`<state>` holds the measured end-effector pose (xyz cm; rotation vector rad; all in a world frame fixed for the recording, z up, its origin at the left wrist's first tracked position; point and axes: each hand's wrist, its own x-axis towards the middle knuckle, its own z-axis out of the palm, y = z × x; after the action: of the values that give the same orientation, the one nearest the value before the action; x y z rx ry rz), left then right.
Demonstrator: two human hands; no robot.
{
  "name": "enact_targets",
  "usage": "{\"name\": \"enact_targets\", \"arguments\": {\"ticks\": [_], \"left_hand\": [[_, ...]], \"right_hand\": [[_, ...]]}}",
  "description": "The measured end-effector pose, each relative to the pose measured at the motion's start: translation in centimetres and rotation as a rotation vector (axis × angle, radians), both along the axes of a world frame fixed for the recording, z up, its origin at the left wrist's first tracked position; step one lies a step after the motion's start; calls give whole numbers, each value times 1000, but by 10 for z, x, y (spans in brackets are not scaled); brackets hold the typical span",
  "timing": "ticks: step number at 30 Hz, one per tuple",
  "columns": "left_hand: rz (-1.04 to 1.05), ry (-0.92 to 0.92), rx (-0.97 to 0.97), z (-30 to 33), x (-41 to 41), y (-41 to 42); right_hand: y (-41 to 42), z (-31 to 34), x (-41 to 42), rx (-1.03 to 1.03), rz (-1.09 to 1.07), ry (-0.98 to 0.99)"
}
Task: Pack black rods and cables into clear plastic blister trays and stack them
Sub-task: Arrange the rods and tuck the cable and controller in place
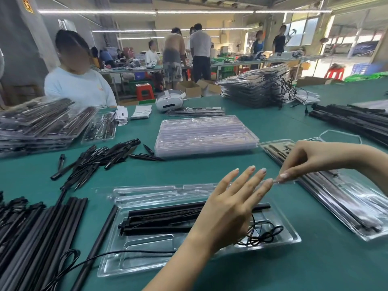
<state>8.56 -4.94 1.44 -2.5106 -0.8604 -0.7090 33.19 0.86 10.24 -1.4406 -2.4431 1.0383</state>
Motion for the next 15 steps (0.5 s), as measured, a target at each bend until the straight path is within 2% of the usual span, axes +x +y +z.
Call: {"name": "enact_targets", "arguments": {"ticks": [7,11,15], "left_hand": [[-147,-208,-60,-3,-3,4],[-163,-264,-118,0,-2,8],[-144,-374,-9,-6,-1,1]], "right_hand": [[0,1,-19,295,48,-51],[-8,-1,-25,359,103,122],[-8,-10,-38,435,146,211]]}}
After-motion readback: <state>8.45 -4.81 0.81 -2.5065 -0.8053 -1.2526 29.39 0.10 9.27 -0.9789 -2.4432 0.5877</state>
